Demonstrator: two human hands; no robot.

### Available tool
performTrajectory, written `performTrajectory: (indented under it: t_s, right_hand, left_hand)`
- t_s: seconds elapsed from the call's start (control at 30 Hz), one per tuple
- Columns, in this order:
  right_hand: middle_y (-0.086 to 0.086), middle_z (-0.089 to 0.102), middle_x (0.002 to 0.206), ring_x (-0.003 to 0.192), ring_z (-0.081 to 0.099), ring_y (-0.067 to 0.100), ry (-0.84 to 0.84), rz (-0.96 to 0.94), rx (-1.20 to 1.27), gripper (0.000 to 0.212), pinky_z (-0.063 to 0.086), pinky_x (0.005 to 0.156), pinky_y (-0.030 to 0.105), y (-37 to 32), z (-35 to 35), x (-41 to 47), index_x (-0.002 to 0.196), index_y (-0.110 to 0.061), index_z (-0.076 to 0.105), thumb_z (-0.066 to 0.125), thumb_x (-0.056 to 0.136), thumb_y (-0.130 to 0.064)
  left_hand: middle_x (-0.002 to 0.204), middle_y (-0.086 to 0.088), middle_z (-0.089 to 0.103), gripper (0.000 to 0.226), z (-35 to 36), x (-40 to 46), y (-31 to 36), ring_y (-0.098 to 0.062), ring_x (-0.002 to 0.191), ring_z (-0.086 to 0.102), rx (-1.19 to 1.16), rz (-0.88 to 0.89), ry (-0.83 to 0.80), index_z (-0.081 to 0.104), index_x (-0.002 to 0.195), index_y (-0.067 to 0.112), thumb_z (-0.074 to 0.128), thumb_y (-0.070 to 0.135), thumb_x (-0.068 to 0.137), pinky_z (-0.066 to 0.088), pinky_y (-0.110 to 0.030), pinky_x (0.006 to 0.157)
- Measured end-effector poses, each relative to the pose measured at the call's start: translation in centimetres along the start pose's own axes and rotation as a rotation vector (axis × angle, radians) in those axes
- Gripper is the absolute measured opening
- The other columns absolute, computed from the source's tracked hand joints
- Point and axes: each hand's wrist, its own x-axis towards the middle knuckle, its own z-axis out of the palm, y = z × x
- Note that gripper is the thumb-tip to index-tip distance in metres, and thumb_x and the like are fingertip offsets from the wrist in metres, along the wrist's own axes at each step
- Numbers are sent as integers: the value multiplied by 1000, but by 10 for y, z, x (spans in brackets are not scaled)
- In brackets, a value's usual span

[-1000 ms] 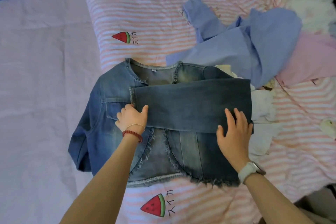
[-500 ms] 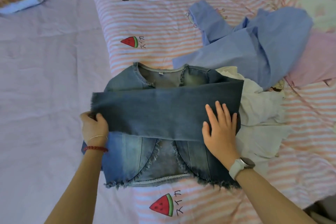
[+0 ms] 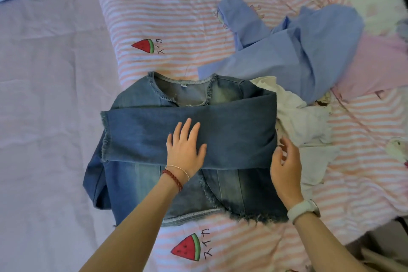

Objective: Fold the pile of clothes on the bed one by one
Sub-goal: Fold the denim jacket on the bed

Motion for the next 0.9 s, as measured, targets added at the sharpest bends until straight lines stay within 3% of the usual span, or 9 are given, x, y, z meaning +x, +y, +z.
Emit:
performTrajectory:
  t_s: [0.13,0.27,0.37,0.43,0.53,0.63,0.73,0.8,0.9]
  right_hand:
    - [-6,45,123,112,51,20,-129,-154,-16,41,49,91,38,25,-7,-17,133,-11,44,48,92,-5]
    - [4,40,138,125,42,20,-212,-278,-94,58,45,99,36,39,-4,-15,140,-23,30,52,86,-15]
    - [12,34,143,127,38,25,-296,-332,-202,76,45,96,37,42,-2,-9,144,-31,17,60,85,-11]
    - [17,37,139,117,47,34,-340,-393,-349,86,49,88,43,46,0,-4,144,-32,11,66,81,-11]
    - [14,41,142,110,54,31,-327,-493,-585,91,50,78,42,48,1,-1,145,-27,18,71,73,-13]
    - [8,47,140,106,52,25,-289,-546,-700,90,48,71,38,49,6,-2,143,-23,27,75,67,-17]
    - [9,50,138,103,51,27,-267,-493,-781,84,47,67,39,50,11,-3,136,-22,45,77,58,-18]
    - [12,50,136,107,44,28,-235,-478,-787,75,46,71,41,46,12,-3,130,-20,54,71,57,-16]
    - [13,47,139,122,41,29,-190,-594,-644,59,40,91,50,32,13,-7,130,-16,48,45,71,-13]
  left_hand:
    - [156,3,15,60,-10,32,38,-20,144,5,-108,175,-26,22,147,22,46,37,94,17,-44,113]
    - [149,1,33,61,-15,75,71,-23,142,15,-60,225,-99,26,145,24,48,45,92,12,-48,113]
    - [95,-4,58,31,-21,93,81,-30,107,53,-51,285,-141,59,106,13,46,39,95,33,-40,98]
    - [67,-1,45,35,-29,92,74,-30,75,53,-148,315,-84,51,74,8,45,35,95,33,-33,66]
    - [56,1,39,37,-51,78,53,-26,63,44,-149,240,22,39,65,12,43,30,97,23,-33,58]
    - [70,-10,55,33,-61,63,30,-34,77,55,61,70,-87,47,72,11,40,29,98,29,-33,63]
    - [85,-3,61,34,-56,55,16,-30,94,59,52,-47,-229,57,97,13,45,44,93,40,-32,75]
    - [110,-1,62,65,-54,49,6,-25,113,54,-31,-37,-338,54,121,14,52,65,79,41,-33,93]
    - [148,3,34,107,-55,43,-17,-23,139,22,121,24,-412,36,141,26,43,84,51,23,-47,112]
